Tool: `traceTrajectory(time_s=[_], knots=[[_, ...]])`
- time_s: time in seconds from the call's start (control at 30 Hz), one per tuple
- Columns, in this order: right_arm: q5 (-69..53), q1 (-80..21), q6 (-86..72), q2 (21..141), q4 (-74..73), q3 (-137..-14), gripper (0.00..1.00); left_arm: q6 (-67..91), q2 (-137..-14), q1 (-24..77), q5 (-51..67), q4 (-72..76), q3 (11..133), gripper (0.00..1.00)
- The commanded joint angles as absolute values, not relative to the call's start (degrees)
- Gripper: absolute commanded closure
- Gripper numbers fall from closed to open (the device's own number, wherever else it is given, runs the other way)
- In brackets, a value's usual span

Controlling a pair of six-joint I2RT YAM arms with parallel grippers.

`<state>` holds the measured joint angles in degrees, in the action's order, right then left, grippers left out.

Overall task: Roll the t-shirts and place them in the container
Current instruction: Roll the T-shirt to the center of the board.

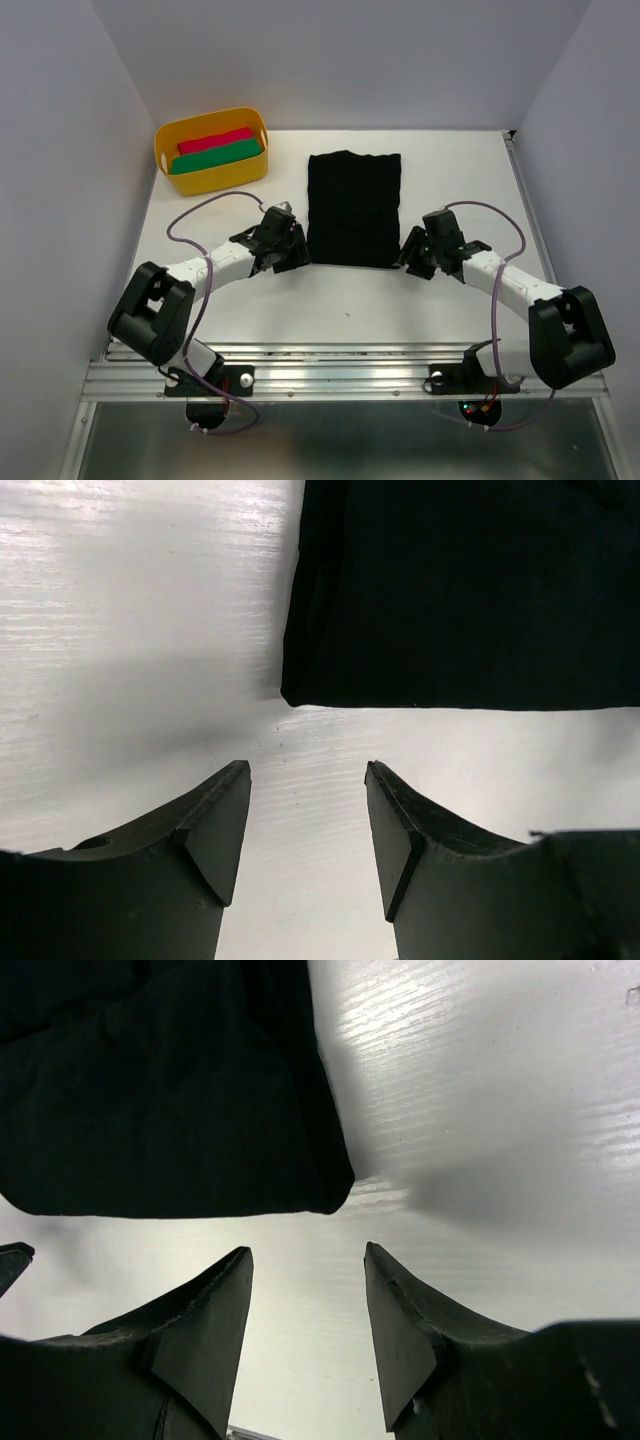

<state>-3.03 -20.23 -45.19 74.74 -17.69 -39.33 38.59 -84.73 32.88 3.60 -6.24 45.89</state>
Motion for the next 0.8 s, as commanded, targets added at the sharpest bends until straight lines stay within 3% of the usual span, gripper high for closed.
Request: traceTrajectory(time_s=[0.0,0.77], knots=[[-3.52,-19.69,-45.79,76.37,-12.22,-38.41,0.46,39.99,-85.33,32.17,4.39,-0.44,44.48,0.39],[-3.60,-19.69,-44.21,82.79,-8.79,-39.20,0.60,38.50,-92.90,30.41,6.76,6.50,44.38,0.59]])
